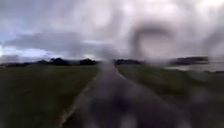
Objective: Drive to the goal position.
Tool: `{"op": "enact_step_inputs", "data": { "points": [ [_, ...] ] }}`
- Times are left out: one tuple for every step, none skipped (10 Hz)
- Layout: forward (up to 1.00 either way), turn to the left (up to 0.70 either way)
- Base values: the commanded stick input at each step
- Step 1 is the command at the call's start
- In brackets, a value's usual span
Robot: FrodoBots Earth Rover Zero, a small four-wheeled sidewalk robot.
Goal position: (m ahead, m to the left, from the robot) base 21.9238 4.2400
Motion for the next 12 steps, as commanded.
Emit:
{"op": "enact_step_inputs", "data": {
  "points": [
    [0.7, 0.0],
    [0.7, 0.0],
    [0.7, 0.0],
    [0.7, 0.0],
    [0.7, 0.0],
    [0.7, 0.0],
    [0.7, 0.0],
    [0.7, 0.0],
    [0.7, 0.0],
    [0.7, 0.0],
    [0.7, 0.0],
    [0.7, 0.0]
  ]
}}
